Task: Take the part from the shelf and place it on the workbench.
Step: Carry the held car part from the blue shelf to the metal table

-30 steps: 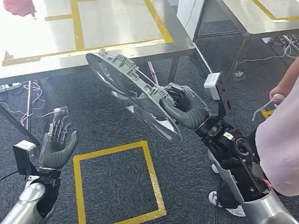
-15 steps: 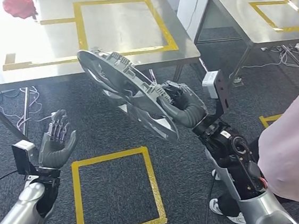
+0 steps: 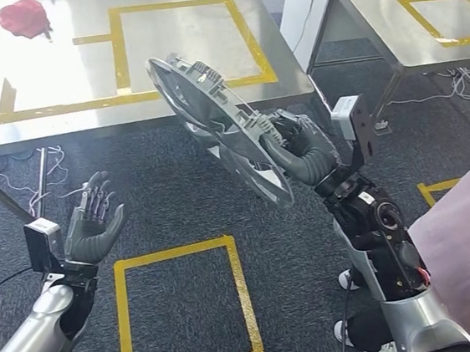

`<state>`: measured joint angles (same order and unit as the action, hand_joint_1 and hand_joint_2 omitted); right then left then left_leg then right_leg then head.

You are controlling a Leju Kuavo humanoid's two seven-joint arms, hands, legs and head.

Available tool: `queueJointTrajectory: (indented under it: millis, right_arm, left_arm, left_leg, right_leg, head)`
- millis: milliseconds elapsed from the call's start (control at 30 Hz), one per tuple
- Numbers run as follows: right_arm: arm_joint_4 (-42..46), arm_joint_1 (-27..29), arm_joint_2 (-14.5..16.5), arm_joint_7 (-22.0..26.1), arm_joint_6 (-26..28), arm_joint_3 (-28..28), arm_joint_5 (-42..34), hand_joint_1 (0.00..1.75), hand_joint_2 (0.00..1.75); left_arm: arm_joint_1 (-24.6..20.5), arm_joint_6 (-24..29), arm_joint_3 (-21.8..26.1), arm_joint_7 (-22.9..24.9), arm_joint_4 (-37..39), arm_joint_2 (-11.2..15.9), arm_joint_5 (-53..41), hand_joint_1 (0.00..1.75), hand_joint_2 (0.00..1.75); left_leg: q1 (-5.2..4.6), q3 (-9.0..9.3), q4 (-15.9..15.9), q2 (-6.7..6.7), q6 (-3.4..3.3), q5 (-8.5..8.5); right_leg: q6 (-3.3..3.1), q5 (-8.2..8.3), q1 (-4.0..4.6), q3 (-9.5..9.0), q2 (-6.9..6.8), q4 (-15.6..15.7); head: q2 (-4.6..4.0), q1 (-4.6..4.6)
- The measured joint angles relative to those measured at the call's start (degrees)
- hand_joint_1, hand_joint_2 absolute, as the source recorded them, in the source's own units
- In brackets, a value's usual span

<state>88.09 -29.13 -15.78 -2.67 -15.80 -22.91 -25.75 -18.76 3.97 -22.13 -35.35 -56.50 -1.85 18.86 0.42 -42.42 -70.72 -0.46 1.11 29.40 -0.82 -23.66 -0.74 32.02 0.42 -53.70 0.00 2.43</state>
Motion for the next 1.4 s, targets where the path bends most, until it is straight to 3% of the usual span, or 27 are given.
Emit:
queueJointTrajectory:
  millis: [33, 67, 133, 200, 300, 367, 467, 500, 533, 567, 633, 667, 700, 733, 800, 867, 900, 967, 1033, 1067, 1100, 1133, 1200, 1233, 1333, 1400]
  right_arm:
    - [-0.2, 0.0, 0.0, 0.1, -0.1, 0.0, 0.2, 1.75, 1.75]
    - [-0.4, -0.1, 0.0, 0.1, -0.2, 0.0, 0.4, 1.75, 1.75]
    - [-0.7, -0.3, 0.0, 0.1, -0.3, 0.1, 0.4, 1.75, 1.75]
    - [-0.9, -0.7, 0.0, 0.1, -0.4, 0.1, 0.4, 1.75, 1.75]
    - [-1.2, -1.1, 0.0, 0.1, -0.4, 0.2, 0.4, 1.75, 1.75]
    - [-1.3, -1.3, 0.0, 0.2, -0.4, 0.3, 0.5, 1.75, 1.75]
    - [-1.7, -1.6, 0.0, 0.3, -0.7, 0.4, 0.7, 1.75, 1.75]
    - [-1.8, -1.5, 0.0, 0.3, -0.9, 0.4, 0.8, 1.75, 1.75]
    - [-2.0, -1.5, 0.0, 0.3, -0.9, 0.3, 1.0, 1.75, 1.75]
    - [-2.2, -1.5, 0.0, 0.4, -1.0, 0.4, 1.1, 1.75, 1.75]
    - [-2.5, -1.7, 0.0, 0.5, -1.3, 0.4, 1.3, 1.75, 1.75]
    - [-2.7, -1.9, 0.0, 0.7, -1.4, 0.4, 1.3, 1.75, 1.75]
    - [-3.0, -2.1, 0.0, 0.9, -1.6, 0.3, 1.4, 1.75, 1.75]
    - [-3.3, -2.3, 0.0, 1.1, -1.8, 0.3, 1.4, 1.75, 1.75]
    - [-3.8, -3.0, 0.1, 1.5, -2.3, 0.2, 1.5, 1.75, 1.75]
    - [-4.3, -4.0, 0.3, 1.9, -2.6, 0.2, 1.6, 1.75, 1.75]
    - [-4.7, -4.4, 0.3, 2.0, -2.6, 0.1, 1.6, 1.75, 1.75]
    - [-5.4, -4.9, 0.5, 2.1, -2.6, 0.0, 1.6, 1.75, 1.75]
    - [-6.0, -4.9, 0.6, 2.2, -2.6, -0.2, 1.6, 1.75, 1.75]
    - [-6.3, -4.9, 0.6, 2.2, -2.6, -0.2, 1.6, 1.75, 1.75]
    - [-6.5, -4.9, 0.6, 2.3, -2.6, -0.2, 1.6, 1.75, 1.75]
    - [-6.7, -4.9, 0.6, 2.3, -2.6, -0.2, 1.6, 1.75, 1.75]
    - [-7.0, -5.0, 0.6, 2.4, -2.5, -0.3, 1.6, 1.75, 1.75]
    - [-7.2, -5.1, 0.6, 2.4, -2.3, -0.3, 1.7, 1.75, 1.75]
    - [-7.6, -5.5, 0.6, 2.6, -2.0, -0.3, 1.9, 1.75, 1.75]
    - [-7.9, -5.8, 0.6, 2.7, -2.0, -0.3, 2.1, 1.75, 1.75]
  left_arm:
    - [0.1, 0.0, 0.0, 0.0, 0.1, 0.0, 0.0, 0.00, 1.75]
    - [0.1, -0.1, -0.1, 0.1, 0.2, 0.0, 0.0, 0.00, 1.75]
    - [0.0, -0.3, -0.1, 0.1, 0.2, 0.0, 0.0, 0.00, 1.75]
    - [-0.2, -0.4, -0.1, 0.1, 0.2, 0.0, 0.0, 0.00, 1.75]
    - [-0.3, -0.3, -0.2, 0.1, 0.2, 0.0, 0.0, 0.00, 1.75]
    - [-0.4, -0.4, -0.2, 0.1, 0.2, 0.0, 0.0, 0.00, 1.75]
    - [-0.4, -0.4, -0.3, 0.1, 0.2, -0.1, 0.0, 0.00, 1.75]
    - [-0.3, -0.4, -0.3, 0.1, 0.3, -0.1, 0.0, 0.00, 1.75]
    - [-0.3, -0.4, -0.3, 0.1, 0.3, -0.1, 0.0, 0.00, 1.75]
    - [-0.3, -0.4, -0.4, 0.1, 0.3, -0.1, 0.0, 0.00, 1.75]
    - [-0.3, -0.4, -0.5, 0.1, 0.4, -0.1, 0.0, 0.00, 1.75]
    - [-0.3, -0.4, -0.6, 0.1, 0.4, -0.1, 0.0, 0.00, 1.75]
    - [-0.4, -0.4, -0.7, 0.1, 0.5, -0.1, 0.0, 0.00, 1.75]
    - [-0.4, -0.4, -0.7, 0.1, 0.5, -0.1, 0.0, 0.00, 1.75]
    - [-0.5, -0.4, -0.8, 0.1, 0.5, -0.1, 0.0, 0.00, 1.75]
    - [-0.8, -0.4, -0.9, 0.1, 0.5, -0.1, -0.1, 0.00, 1.75]
    - [-0.8, -0.4, -0.9, 0.1, 0.5, -0.1, -0.1, 0.00, 1.75]
    - [-0.7, -0.4, -0.9, 0.1, 0.6, -0.1, -0.1, 0.00, 1.75]
    - [-0.4, -0.3, -0.9, 0.1, 0.7, 0.0, -0.1, 0.00, 1.75]
    - [-0.3, -0.3, -0.9, 0.1, 0.7, 0.0, -0.1, 0.00, 1.75]
    - [-0.3, -0.3, -0.9, 0.1, 0.7, 0.0, -0.1, 0.00, 1.75]
    - [-0.3, -0.3, -0.9, 0.1, 0.7, 0.0, -0.1, 0.00, 1.75]
    - [-0.4, -0.3, -0.9, 0.1, 0.8, 0.0, 0.0, 0.00, 1.75]
    - [-0.4, -0.4, -0.9, 0.1, 0.8, 0.0, 0.0, 0.00, 1.75]
    - [-0.6, -0.4, -0.9, 0.1, 0.8, -0.1, 0.0, 0.00, 1.75]
    - [-0.9, -0.4, -0.9, 0.1, 0.8, -0.2, 0.0, 0.00, 1.75]
  left_leg:
    - [0.08, -1.17, -0.9, 0.02, 0.01, -0.75]
    - [0.12, -1.07, 0.6, 0.04, -0.09, -2.63]
    - [0.06, 1.97, 8.6, 0.06, -0.53, -7.75]
    - [-0.17, 4.86, 15.1, 0.06, -1.01, -9.92]
    - [-0.28, 6.01, 16.7, 0.05, -1.97, -9.03]
    - [-0.11, 6.98, 17.0, 0.03, -2.66, -8.57]
    - [0.00, 8.08, 17.1, -0.04, -3.13, -7.72]
    - [0.00, 8.47, 17.1, -0.08, -3.12, -7.35]
    - [0.00, 8.99, 17.0, -0.13, -3.07, -6.92]
    - [0.01, 9.67, 17.0, -0.18, -2.98, -6.44]
    - [0.01, 11.16, 17.0, -0.27, -2.69, -5.40]
    - [-0.02, 11.63, 17.0, -0.32, -2.45, -4.98]
    - [-0.06, 11.76, 16.9, -0.34, -2.14, -4.63]
    - [-0.16, 11.74, 16.8, -0.34, -1.79, -4.37]
    - [-0.29, 11.61, 16.6, -0.25, -1.08, -3.98]
    - [-0.23, 10.33, 13.8, -0.10, -0.49, -3.32]
    - [-0.12, 8.54, 10.6, -0.04, -0.23, -2.48]
    - [0.00, 3.29, 2.6, 0.01, 0.15, 0.01]
    - [0.02, -0.49, -1.0, 0.01, 0.20, 0.59]
    - [-0.02, -0.84, 0.3, 0.01, 0.03, -0.91]
    - [-0.13, -0.14, 3.7, 0.01, -0.30, -3.58]
    - [-0.31, 1.16, 8.2, 0.02, -0.81, -6.86]
    - [-0.74, 3.61, 15.4, 0.06, -1.70, -10.23]
    - [-0.88, 4.22, 17.0, 0.06, -2.01, -10.50]
    - [-0.63, 5.60, 17.9, 0.06, -2.50, -9.75]
    - [-0.33, 6.80, 18.2, 0.02, -2.87, -9.36]
  right_leg:
    - [0.00, -0.34, 0.00, -0.37, 0.04, 0.0]
    - [0.08, -0.73, 0.00, -0.86, 0.09, 0.0]
    - [0.44, -1.65, 0.08, -1.99, 0.13, 0.0]
    - [1.02, -2.48, 0.28, -2.57, 0.21, -0.1]
    - [1.88, -3.04, 0.29, -2.92, 0.22, -0.3]
    - [2.41, -4.22, 0.17, -2.06, 0.04, -2.7]
    - [3.02, -8.16, 0.12, 4.29, -0.08, -14.2]
    - [3.13, -8.88, 0.11, 6.45, -0.08, -17.2]
    - [3.12, -8.47, 0.10, 7.65, -0.09, -18.0]
    - [3.08, -6.72, 0.07, 7.71, -0.11, -16.4]
    - [2.80, -0.66, 0.03, 5.74, -0.15, -8.7]
    - [2.65, 1.37, 0.18, 4.71, -0.20, -4.9]
    - [2.29, 2.58, 0.36, 3.86, -0.25, -2.4]
    - [1.89, 2.72, 0.55, 3.46, -0.30, -1.1]
    - [0.97, 2.26, 0.59, 2.70, -0.33, -0.5]
    - [0.31, 1.98, 0.33, 1.98, -0.33, -0.3]
    - [0.02, 1.78, 0.21, 1.59, -0.32, -0.2]
    - [-0.36, 1.19, 0.25, 1.06, -0.31, -0.2]
    - [-0.43, 0.42, 0.31, 0.29, -0.20, -0.2]
    - [-0.40, -0.01, 0.34, -0.24, -0.14, -0.2]
    - [-0.35, -0.47, 0.41, -0.87, -0.09, -0.2]
    - [-0.28, -0.96, 0.46, -1.46, -0.06, -0.1]
    - [0.16, -1.91, 0.66, -2.24, 0.07, -0.1]
    - [0.47, -2.24, 0.73, -2.45, 0.13, -0.3]
    - [1.46, -3.24, 0.77, -2.82, 0.10, -0.9]
    - [2.10, -4.98, 0.57, -0.86, -0.01, -5.0]
  head:
    - [0.00, -0.28]
    - [0.00, -0.53]
    - [0.00, -0.93]
    - [0.00, -1.20]
    - [0.00, -0.94]
    - [0.00, -0.60]
    - [0.00, 0.26]
    - [0.00, 0.49]
    - [0.00, 0.71]
    - [0.00, 0.97]
    - [0.00, 1.53]
    - [0.00, 1.62]
    - [0.00, 1.68]
    - [0.00, 1.65]
    - [0.00, 1.57]
    - [0.00, 1.17]
    - [0.00, 0.90]
    - [0.00, 0.28]
    - [0.00, -0.22]
    - [0.00, -0.48]
    - [0.00, -0.71]
    - [0.00, -0.90]
    - [0.00, -1.12]
    - [0.00, -1.18]
    - [-0.01, -1.11]
    - [-0.01, -0.73]
